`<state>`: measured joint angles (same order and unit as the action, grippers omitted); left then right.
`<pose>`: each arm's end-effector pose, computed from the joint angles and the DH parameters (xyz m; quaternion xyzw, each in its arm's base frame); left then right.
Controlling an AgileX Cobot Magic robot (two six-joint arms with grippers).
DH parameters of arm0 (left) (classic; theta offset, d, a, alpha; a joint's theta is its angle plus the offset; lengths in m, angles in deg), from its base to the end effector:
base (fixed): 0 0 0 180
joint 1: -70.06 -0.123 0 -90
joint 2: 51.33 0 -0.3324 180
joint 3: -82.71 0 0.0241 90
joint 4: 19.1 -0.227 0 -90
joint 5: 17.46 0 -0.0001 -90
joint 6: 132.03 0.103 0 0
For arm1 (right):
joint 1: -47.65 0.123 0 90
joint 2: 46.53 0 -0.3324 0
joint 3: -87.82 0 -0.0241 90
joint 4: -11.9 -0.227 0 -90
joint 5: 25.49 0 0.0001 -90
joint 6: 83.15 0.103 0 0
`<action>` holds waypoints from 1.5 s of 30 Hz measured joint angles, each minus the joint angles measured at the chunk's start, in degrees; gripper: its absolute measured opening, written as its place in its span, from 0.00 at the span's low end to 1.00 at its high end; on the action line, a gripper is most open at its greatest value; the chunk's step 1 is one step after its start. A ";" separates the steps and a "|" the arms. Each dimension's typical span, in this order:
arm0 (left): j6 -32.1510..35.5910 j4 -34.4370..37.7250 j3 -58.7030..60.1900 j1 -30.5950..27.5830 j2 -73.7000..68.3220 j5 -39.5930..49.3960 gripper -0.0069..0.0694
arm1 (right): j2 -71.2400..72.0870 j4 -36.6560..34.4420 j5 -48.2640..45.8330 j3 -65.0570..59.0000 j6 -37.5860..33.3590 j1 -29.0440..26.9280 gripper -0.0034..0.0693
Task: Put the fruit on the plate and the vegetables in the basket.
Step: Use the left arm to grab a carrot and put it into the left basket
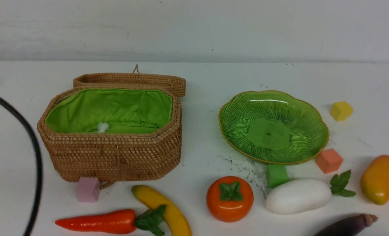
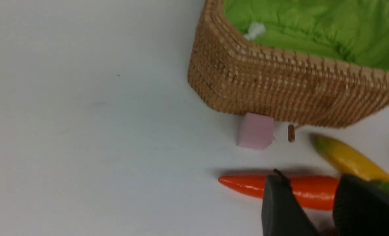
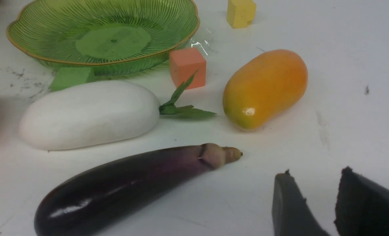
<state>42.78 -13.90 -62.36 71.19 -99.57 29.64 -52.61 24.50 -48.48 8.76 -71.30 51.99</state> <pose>0.0795 -0.0084 0.3555 -0.0461 0.9053 -0.0662 0.4170 -0.0079 -0.0094 0.1703 -0.0038 0.8068 -0.0109 0.5907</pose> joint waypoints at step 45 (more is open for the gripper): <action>64.72 -3.19 -5.15 19.91 -53.88 -9.75 0.67 | 0.00 0.00 0.00 0.00 0.00 0.00 0.38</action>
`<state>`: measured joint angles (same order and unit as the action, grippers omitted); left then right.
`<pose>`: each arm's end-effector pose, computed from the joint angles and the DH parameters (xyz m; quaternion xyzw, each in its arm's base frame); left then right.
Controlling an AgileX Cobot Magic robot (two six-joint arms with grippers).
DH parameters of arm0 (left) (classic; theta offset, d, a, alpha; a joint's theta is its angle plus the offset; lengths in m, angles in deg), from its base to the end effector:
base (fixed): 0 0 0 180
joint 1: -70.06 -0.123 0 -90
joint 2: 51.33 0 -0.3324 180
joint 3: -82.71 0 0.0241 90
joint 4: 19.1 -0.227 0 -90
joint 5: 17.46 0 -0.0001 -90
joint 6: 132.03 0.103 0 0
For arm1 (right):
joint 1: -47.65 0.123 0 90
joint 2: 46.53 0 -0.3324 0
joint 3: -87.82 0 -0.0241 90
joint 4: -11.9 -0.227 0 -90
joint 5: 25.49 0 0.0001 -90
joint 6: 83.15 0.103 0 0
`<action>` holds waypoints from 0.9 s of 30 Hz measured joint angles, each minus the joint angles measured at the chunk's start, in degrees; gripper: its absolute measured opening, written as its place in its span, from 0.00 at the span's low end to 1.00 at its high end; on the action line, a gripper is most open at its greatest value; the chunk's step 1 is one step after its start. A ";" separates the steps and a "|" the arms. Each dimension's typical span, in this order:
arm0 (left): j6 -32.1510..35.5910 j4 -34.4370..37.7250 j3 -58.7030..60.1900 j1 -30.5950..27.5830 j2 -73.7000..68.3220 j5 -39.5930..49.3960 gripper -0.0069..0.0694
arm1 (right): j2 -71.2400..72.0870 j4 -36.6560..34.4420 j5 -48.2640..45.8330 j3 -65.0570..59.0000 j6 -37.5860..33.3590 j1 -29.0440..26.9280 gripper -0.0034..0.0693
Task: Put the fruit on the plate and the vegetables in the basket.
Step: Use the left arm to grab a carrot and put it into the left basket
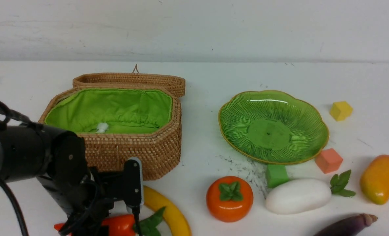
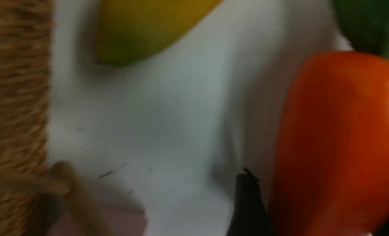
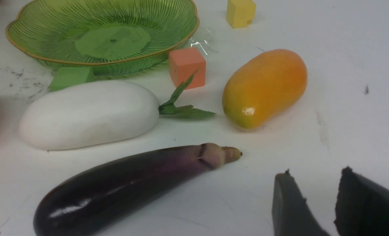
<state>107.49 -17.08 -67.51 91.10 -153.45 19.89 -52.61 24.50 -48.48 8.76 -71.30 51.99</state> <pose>0.2549 -0.1004 0.2131 0.6337 0.7678 0.0196 0.0924 -0.0079 -0.0094 0.1703 -0.0038 0.8068 -0.0109 0.5907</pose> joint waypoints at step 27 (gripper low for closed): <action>-7.46 -0.14 -0.33 0.02 22.48 10.05 0.48 | 0.00 0.00 0.00 0.00 0.00 0.00 0.38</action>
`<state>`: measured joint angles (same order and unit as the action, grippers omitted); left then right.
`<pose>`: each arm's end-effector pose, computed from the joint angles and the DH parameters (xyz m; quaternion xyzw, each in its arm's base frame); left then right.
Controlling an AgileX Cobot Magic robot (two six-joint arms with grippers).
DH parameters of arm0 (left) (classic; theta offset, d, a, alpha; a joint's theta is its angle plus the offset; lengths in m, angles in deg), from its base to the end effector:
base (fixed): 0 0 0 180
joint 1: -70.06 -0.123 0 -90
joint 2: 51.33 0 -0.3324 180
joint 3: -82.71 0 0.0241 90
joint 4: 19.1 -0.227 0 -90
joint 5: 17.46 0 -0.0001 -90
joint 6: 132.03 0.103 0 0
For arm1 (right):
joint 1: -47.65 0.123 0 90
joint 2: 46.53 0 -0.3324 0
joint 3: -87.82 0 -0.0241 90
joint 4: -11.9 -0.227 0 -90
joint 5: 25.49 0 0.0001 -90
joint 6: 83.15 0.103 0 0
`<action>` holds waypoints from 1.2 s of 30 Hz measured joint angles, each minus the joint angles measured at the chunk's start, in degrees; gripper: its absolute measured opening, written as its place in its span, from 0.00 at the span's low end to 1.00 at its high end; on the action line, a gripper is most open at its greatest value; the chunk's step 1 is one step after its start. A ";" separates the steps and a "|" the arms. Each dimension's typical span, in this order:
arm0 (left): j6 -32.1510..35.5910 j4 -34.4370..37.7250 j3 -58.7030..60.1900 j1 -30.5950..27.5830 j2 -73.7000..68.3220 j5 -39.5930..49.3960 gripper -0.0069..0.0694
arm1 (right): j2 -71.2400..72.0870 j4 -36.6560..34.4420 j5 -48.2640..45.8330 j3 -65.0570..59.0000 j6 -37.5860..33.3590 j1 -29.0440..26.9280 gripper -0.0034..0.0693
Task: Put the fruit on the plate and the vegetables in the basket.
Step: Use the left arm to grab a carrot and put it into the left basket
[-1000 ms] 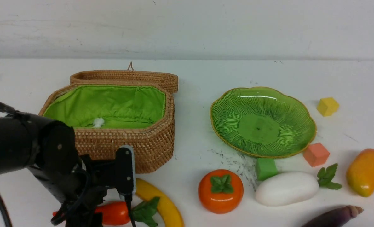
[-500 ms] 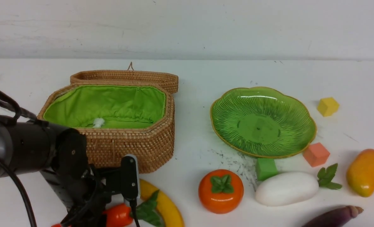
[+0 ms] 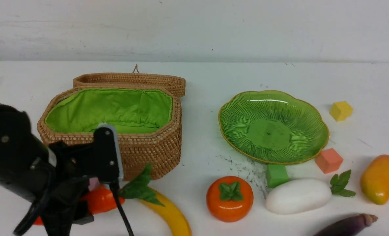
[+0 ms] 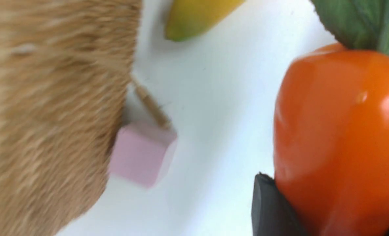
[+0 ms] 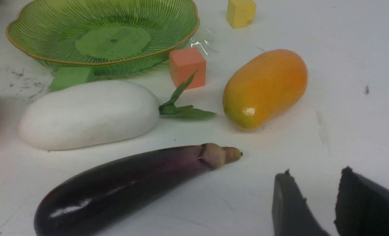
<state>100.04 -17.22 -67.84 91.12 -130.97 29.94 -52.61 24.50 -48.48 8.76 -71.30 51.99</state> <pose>0.1891 -0.0755 0.3041 0.5764 0.7912 0.0409 0.2001 -0.0079 -0.0094 0.1703 -0.0038 0.8068 -0.0109 0.5907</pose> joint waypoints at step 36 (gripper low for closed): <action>-8.76 -23.57 -25.62 -5.61 -24.18 -15.10 0.93 | 0.00 0.00 0.00 0.00 0.00 0.00 0.38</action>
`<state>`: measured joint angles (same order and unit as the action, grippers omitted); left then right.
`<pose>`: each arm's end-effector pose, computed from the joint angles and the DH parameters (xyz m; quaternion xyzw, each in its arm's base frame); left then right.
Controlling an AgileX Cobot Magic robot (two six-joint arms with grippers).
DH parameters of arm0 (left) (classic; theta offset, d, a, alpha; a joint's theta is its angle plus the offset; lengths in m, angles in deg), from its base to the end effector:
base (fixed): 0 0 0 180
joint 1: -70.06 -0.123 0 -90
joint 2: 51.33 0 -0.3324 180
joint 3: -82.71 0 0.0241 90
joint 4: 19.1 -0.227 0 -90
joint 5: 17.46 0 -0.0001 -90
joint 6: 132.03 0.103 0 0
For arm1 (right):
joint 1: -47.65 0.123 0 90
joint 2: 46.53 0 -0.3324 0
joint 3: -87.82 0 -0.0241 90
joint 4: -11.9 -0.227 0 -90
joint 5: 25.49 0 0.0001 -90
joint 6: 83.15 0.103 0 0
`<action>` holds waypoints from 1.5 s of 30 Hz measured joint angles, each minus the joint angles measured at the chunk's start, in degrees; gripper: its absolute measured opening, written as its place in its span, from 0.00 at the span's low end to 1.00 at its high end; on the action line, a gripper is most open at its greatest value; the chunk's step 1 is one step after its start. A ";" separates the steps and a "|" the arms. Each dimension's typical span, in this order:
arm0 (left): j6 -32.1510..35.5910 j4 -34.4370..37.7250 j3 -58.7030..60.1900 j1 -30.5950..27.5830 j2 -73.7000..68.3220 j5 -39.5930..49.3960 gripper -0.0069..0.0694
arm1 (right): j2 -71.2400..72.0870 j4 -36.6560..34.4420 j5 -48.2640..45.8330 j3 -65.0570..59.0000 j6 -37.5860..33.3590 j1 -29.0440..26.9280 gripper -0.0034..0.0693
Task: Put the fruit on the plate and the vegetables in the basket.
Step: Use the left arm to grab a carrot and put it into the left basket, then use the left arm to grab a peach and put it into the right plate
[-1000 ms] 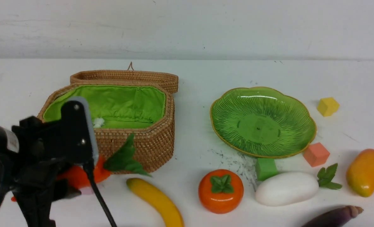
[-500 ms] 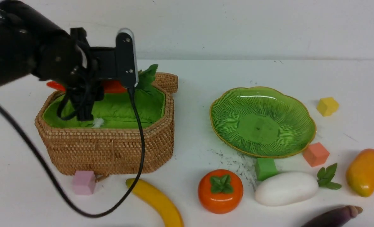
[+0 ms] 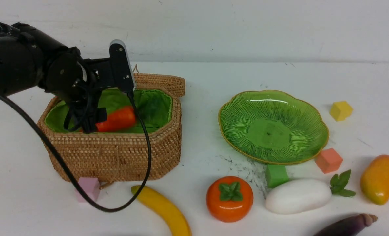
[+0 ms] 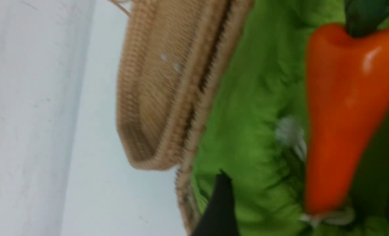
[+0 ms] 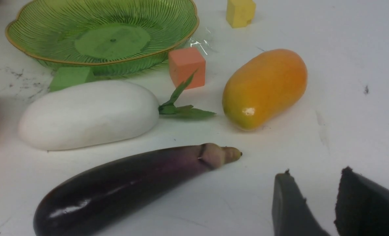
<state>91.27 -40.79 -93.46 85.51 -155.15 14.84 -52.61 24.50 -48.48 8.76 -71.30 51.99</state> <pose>0.3624 -0.0790 0.3247 0.5528 0.7477 0.2255 0.2906 -0.0079 -0.0094 0.1703 -0.0038 0.8068 -0.0109 0.5907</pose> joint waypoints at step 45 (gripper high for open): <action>-18.31 49.17 20.32 0.07 33.02 25.61 0.44 | 0.00 0.00 0.00 0.00 0.00 0.00 0.38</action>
<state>72.97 8.37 -73.14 85.57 -122.13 40.46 -52.61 24.50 -48.48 8.76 -71.30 51.99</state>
